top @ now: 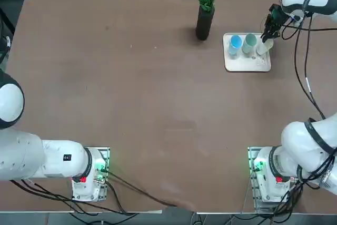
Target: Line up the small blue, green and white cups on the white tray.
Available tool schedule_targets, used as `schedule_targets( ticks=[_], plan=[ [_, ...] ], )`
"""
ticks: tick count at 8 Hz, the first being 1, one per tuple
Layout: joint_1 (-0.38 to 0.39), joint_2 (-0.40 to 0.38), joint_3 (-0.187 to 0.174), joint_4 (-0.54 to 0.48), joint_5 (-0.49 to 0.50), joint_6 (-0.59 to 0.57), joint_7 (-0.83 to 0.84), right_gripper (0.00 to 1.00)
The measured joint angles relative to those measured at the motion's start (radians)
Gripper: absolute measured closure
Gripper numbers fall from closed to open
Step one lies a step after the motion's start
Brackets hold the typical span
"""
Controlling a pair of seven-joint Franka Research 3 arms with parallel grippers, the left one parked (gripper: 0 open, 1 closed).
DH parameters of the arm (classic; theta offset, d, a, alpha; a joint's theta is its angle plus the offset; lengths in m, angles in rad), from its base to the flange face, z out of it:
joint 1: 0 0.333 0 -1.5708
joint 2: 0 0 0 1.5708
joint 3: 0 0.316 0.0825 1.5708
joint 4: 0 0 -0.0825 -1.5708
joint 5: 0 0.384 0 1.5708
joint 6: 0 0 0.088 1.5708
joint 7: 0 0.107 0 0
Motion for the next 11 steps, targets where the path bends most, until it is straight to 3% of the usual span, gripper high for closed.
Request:
schedule_targets(
  ticks=[1,2,6,7,9,11],
  plan=[
    [0.000,0.000,-0.005,0.000,-0.001,0.007,0.000,0.96],
    [0.001,0.000,-0.005,0.000,-0.005,0.010,0.000,0.84],
    [0.007,-0.039,0.001,0.029,-0.025,-0.040,0.000,0.11],
    [0.008,-0.075,0.012,0.064,-0.026,-0.119,-0.009,0.00],
    [0.010,-0.157,0.026,0.169,-0.026,-0.329,-0.109,0.00],
    [0.007,-0.190,0.024,0.290,-0.025,-0.526,-0.336,0.00]
  ],
)
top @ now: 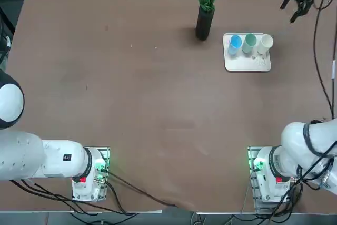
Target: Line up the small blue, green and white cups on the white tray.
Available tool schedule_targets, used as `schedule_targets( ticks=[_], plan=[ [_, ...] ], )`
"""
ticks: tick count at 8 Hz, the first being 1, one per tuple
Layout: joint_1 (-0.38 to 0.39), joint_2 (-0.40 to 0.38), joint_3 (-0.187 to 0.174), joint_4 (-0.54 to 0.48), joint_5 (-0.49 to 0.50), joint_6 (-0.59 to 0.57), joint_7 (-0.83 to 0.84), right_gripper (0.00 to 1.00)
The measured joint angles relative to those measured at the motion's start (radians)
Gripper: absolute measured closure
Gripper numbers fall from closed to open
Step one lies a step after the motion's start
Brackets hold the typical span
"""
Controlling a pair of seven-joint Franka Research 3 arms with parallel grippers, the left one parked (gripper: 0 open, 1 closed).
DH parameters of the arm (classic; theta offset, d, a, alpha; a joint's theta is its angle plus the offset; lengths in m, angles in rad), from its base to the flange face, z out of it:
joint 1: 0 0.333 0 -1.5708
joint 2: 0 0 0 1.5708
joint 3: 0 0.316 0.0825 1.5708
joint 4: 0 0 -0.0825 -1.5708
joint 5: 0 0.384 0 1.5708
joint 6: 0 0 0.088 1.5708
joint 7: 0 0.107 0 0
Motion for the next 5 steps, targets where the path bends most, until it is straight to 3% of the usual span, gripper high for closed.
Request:
schedule_targets(
  ticks=[5],
  plan=[
    [-0.015,-0.007,-0.018,0.198,-0.001,-0.230,-0.766,0.00]
  ],
)
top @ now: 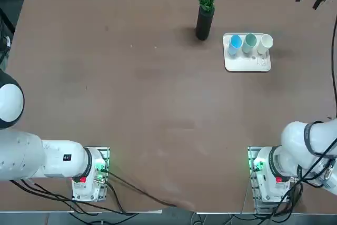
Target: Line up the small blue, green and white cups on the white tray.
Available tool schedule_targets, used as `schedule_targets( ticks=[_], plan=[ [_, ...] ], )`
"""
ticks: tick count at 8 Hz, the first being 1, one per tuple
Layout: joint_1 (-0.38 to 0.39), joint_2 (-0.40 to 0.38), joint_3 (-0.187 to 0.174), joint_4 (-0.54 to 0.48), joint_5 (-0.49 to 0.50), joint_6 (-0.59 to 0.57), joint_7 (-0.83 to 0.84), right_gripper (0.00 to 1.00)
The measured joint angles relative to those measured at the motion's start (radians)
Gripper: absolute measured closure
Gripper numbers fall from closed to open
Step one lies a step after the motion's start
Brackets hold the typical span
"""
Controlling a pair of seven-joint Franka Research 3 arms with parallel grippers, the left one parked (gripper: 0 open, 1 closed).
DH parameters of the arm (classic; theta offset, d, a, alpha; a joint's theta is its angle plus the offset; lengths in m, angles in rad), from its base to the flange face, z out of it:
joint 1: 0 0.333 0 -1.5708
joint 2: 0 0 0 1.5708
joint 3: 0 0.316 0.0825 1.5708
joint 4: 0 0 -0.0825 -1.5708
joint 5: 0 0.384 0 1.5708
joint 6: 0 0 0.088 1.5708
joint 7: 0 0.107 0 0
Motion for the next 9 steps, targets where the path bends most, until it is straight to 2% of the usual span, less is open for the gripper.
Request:
schedule_targets(
  ticks=[2,3,4,6,7,8,9],
  plan=[
    [0.005,-0.026,-0.001,0.023,0.010,-0.004,-0.112,0.00],
    [0.030,-0.050,-0.020,0.026,0.036,-0.005,-0.151,0.00],
    [0.112,-0.084,-0.105,0.026,0.073,-0.009,-0.204,0.00],
    [0.395,-0.159,-0.397,0.004,0.150,-0.017,-0.298,0.00],
    [0.506,-0.201,-0.493,-0.040,0.166,-0.001,-0.310,0.00],
    [0.563,-0.250,-0.527,-0.111,0.167,0.044,-0.313,0.00],
    [0.596,-0.310,-0.535,-0.203,0.167,0.108,-0.313,0.00]
  ],
)
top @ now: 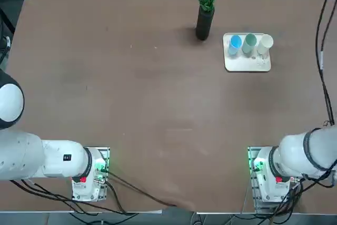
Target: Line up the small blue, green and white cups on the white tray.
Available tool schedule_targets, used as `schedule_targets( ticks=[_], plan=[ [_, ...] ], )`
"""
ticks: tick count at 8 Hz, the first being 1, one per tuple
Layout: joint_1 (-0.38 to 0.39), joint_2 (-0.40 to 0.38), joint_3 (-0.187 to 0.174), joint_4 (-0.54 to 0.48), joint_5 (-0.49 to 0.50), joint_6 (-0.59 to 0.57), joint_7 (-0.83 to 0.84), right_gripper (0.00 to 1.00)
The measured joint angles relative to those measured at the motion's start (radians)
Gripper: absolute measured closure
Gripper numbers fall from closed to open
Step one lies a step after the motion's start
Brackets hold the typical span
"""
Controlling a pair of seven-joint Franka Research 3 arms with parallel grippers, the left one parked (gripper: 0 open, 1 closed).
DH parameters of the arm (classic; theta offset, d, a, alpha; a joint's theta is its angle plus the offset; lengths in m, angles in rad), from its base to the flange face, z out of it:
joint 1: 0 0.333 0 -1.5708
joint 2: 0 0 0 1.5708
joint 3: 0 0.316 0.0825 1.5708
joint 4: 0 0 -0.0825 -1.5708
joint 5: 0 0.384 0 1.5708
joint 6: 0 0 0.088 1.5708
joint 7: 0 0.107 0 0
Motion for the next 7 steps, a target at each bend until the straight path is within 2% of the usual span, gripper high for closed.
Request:
schedule_targets(
  ticks=[2,3,5,7],
  plan=[
    [0.042,-0.123,-0.013,-0.165,0.000,0.079,-0.025,0.00],
    [0.061,-0.158,-0.032,-0.203,0.000,0.087,-0.058,0.00],
    [0.082,-0.181,-0.069,-0.210,0.000,0.081,-0.100,0.00],
    [0.095,-0.176,-0.073,-0.191,0.000,0.061,-0.104,0.00]
  ],
)
